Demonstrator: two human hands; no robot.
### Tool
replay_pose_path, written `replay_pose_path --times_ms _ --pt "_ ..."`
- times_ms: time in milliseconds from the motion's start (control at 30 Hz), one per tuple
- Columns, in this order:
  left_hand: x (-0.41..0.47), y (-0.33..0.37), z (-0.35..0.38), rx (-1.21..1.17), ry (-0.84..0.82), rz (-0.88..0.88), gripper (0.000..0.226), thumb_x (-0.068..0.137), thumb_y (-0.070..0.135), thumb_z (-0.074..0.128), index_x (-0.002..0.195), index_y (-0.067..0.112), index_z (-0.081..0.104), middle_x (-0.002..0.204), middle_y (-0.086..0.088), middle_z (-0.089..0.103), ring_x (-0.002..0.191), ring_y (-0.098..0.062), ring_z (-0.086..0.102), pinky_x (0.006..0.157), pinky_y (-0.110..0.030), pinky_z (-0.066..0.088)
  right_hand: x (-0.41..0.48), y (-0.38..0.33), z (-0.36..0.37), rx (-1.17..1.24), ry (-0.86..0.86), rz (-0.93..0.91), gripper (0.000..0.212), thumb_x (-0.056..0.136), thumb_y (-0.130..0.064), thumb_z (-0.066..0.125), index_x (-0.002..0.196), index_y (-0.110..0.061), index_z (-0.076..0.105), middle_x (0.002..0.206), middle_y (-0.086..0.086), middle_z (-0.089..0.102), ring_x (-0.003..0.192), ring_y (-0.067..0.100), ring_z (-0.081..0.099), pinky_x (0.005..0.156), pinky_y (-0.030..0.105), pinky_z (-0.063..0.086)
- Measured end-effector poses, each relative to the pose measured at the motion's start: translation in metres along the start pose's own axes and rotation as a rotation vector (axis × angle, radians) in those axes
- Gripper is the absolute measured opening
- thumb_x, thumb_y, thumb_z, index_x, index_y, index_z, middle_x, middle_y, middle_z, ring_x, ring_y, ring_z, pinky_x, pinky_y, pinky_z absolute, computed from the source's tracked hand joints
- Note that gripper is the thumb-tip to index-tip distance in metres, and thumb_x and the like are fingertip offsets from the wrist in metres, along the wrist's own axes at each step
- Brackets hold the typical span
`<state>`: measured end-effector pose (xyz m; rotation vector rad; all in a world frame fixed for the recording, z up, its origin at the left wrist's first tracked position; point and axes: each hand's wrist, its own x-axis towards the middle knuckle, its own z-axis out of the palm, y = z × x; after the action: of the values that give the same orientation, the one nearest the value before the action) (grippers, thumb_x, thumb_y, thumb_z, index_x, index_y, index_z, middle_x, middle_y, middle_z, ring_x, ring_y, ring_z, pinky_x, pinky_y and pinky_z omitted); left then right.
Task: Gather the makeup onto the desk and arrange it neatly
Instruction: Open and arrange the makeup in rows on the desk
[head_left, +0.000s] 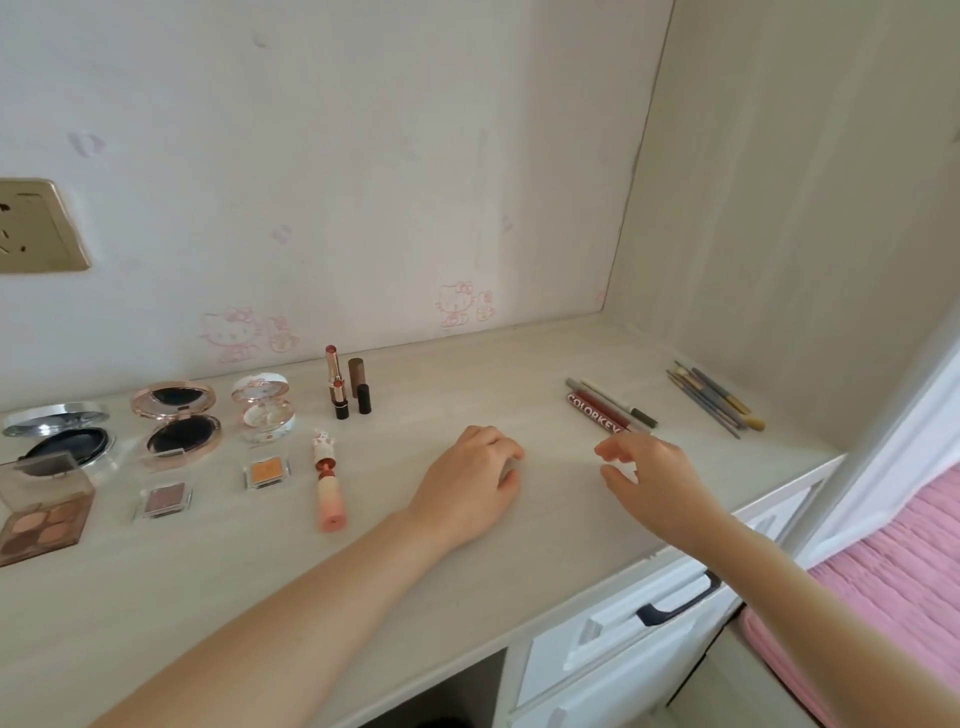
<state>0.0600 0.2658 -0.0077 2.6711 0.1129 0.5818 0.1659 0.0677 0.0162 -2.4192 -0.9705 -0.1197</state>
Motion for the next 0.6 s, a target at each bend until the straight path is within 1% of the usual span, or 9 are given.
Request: replay_pose_path --times_ms 100,200,267,367,433,533,600 --pt "0.030 0.006 0.016 -0.023 -0.035 -0.003 0.029 0.092 0.018 0.049 0.117 0.017 0.063 0.118 0.003 0.058 0.119 -0.015 0.045 0.099 -0.032 0.040 0.006 0.020 -0.001 -0.023 0.096 0.029 0.022 0.089 -0.012 0.058 0.110 -0.013 0.064 0.104 0.000 0.063 0.093 0.011 0.054 0.081 0.020 0.039" --pt "0.057 0.013 0.031 -0.025 -0.086 0.012 0.031 0.092 0.017 0.048 0.120 0.015 0.060 0.123 0.000 0.056 0.122 -0.019 0.043 0.101 -0.034 0.039 0.013 0.035 0.000 -0.053 0.160 0.062 0.022 0.088 -0.009 0.056 0.108 -0.013 0.065 0.103 0.004 0.061 0.096 0.022 0.056 0.082 0.031 0.047" --pt "0.074 0.018 0.038 -0.016 -0.102 0.045 0.034 0.091 0.016 0.049 0.124 0.012 0.057 0.129 -0.004 0.053 0.127 -0.021 0.039 0.105 -0.034 0.035 0.017 0.040 -0.001 -0.088 0.176 0.071 0.023 0.088 -0.010 0.055 0.110 -0.012 0.064 0.103 0.005 0.059 0.095 0.024 0.054 0.082 0.037 0.049" --pt "0.096 0.026 0.044 0.011 -0.118 0.069 0.046 0.094 0.020 0.049 0.139 0.011 0.044 0.144 -0.006 0.042 0.139 -0.023 0.026 0.113 -0.035 0.026 0.022 0.044 -0.001 -0.115 0.185 0.081 0.023 0.089 -0.012 0.054 0.110 -0.011 0.063 0.101 0.006 0.058 0.095 0.025 0.051 0.080 0.036 0.048" --pt "0.106 0.028 0.046 0.023 -0.162 0.062 0.050 0.096 0.022 0.046 0.144 0.013 0.036 0.151 -0.004 0.034 0.143 -0.024 0.019 0.116 -0.035 0.022 0.025 0.045 0.001 -0.138 0.171 0.093 0.022 0.091 -0.016 0.053 0.111 -0.012 0.062 0.103 0.005 0.056 0.096 0.024 0.049 0.079 0.037 0.049" --pt "0.113 0.026 0.050 0.079 -0.232 0.084 0.051 0.098 0.027 0.044 0.147 0.017 0.032 0.156 -0.002 0.025 0.146 -0.024 0.013 0.117 -0.035 0.019 0.026 0.045 0.005 -0.186 0.156 0.094 0.021 0.093 -0.021 0.052 0.111 -0.013 0.059 0.106 0.004 0.052 0.098 0.022 0.046 0.073 0.035 0.048" --pt "0.115 0.023 0.050 0.098 -0.250 0.092 0.051 0.099 0.029 0.043 0.147 0.019 0.032 0.156 -0.001 0.025 0.146 -0.023 0.013 0.116 -0.034 0.018 0.026 0.046 0.006 -0.217 0.178 0.076 0.020 0.094 -0.023 0.052 0.110 -0.013 0.060 0.105 0.003 0.053 0.097 0.021 0.046 0.067 0.030 0.043"
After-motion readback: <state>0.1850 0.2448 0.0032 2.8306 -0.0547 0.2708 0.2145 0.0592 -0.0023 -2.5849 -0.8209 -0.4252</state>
